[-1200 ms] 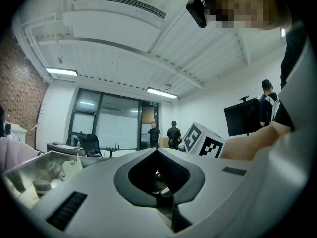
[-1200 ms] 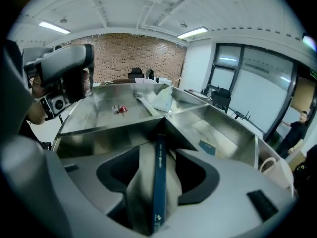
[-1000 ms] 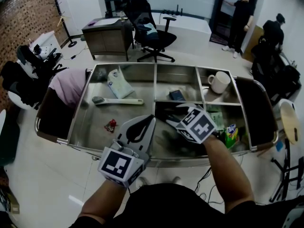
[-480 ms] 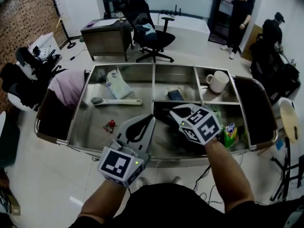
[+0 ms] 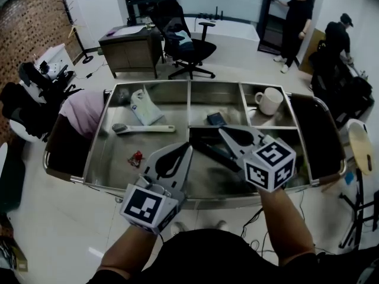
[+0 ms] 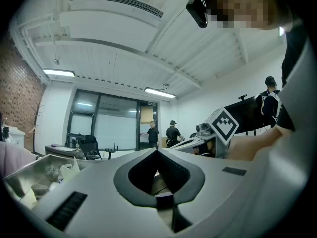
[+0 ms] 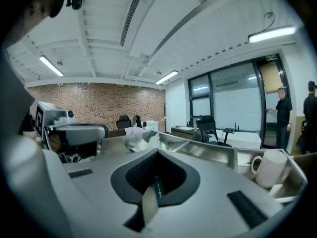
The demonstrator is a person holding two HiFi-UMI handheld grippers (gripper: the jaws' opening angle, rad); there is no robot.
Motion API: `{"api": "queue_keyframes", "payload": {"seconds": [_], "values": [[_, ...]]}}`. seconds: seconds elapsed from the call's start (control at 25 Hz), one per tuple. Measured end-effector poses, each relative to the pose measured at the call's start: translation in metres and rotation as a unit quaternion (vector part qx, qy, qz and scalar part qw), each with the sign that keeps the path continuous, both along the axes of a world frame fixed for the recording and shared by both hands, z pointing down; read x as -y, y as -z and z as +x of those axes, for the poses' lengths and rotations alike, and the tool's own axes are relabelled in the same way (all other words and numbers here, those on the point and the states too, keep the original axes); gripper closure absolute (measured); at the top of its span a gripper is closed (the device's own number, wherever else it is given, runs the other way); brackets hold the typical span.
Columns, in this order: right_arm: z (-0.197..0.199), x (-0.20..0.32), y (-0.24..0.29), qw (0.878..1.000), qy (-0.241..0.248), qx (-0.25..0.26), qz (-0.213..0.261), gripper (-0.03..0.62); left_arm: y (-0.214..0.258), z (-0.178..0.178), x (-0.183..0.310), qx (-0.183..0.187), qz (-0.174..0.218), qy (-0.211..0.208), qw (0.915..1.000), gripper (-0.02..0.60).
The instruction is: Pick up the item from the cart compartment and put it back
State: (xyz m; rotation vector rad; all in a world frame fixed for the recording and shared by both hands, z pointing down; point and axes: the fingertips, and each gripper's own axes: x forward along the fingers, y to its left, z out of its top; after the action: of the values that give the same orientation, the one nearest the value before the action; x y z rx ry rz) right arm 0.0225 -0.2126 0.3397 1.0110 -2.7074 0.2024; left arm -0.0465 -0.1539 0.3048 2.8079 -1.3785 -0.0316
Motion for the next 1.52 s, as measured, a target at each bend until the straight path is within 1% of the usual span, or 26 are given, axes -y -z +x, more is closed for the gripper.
{"api": "queue_keyframes", "payload": {"seconds": [0.08,0.28,0.72,1.04,1.32,1.52], "values": [[0.004,-0.007,0.012,1.000,-0.001,0.021,0.014,0.583,0.002,0.001,-0.001,-0.002,0.000,-0.002,1.0000,0.581],[0.020,-0.020,0.029,0.998,-0.016,0.053,0.038,0.583,0.002,0.005,-0.001,-0.004,-0.001,-0.006,1.0000,0.581],[0.048,-0.048,0.055,0.990,-0.052,0.105,0.079,0.583,0.007,0.009,-0.008,-0.005,0.006,-0.010,0.9999,0.581],[0.081,-0.068,0.057,0.984,-0.090,0.115,0.098,0.583,0.006,0.001,-0.011,-0.007,0.006,0.000,1.0000,0.581],[0.093,-0.076,0.028,0.985,-0.107,0.109,0.079,0.583,0.001,0.002,-0.014,-0.007,0.005,-0.003,1.0000,0.581],[0.094,-0.074,0.024,0.985,-0.109,0.104,0.078,0.583,0.000,0.003,-0.014,-0.004,0.004,-0.005,1.0000,0.581]]}}
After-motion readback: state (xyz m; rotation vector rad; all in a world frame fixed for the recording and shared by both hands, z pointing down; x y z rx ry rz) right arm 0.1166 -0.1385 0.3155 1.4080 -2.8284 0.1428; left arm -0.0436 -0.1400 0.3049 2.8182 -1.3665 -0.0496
